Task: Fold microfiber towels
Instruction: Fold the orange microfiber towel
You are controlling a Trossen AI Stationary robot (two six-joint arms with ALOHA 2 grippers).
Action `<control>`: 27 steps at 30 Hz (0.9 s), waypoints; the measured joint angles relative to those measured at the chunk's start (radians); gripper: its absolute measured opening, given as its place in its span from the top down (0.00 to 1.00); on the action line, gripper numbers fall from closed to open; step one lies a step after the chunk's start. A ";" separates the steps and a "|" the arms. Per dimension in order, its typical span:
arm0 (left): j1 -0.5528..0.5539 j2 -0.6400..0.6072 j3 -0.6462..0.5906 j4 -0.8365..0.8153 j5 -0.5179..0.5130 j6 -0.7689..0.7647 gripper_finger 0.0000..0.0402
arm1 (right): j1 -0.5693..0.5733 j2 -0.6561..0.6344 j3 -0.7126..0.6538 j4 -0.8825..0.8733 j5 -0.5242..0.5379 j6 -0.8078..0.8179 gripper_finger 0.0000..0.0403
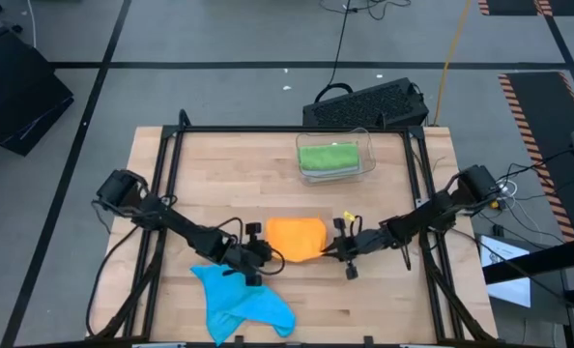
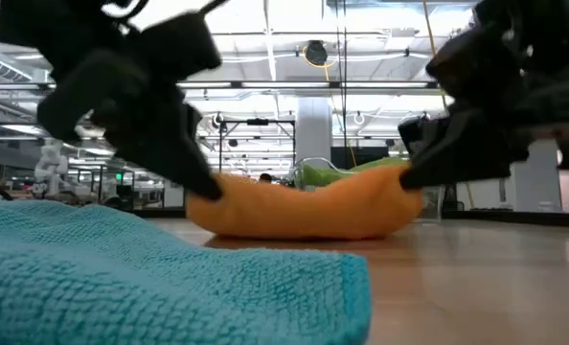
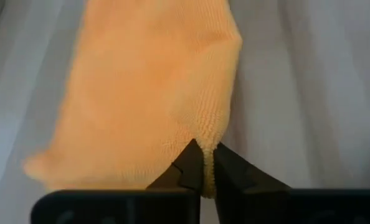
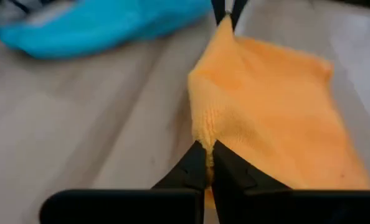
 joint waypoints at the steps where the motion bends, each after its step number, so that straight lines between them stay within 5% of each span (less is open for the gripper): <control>1: 0.000 -0.015 0.002 -0.001 0.009 -0.001 0.94 | 0.000 -0.019 0.000 -0.004 -0.006 0.000 0.99; 14: 0.121 -0.087 0.000 -0.110 0.015 -0.015 0.94 | -0.141 -0.075 -0.001 -0.111 -0.008 0.117 0.99; 18: 0.178 -0.083 0.000 -0.133 0.125 -0.021 0.98 | -0.159 -0.076 -0.001 -0.109 -0.038 0.119 0.99; 24: 0.161 -0.106 0.000 -0.034 0.421 -0.024 0.95 | -0.149 -0.106 0.000 -0.112 -0.242 0.139 0.99; 27: 0.158 -0.106 0.001 -0.026 0.455 -0.014 0.96 | -0.143 -0.122 0.000 -0.107 -0.290 0.142 0.99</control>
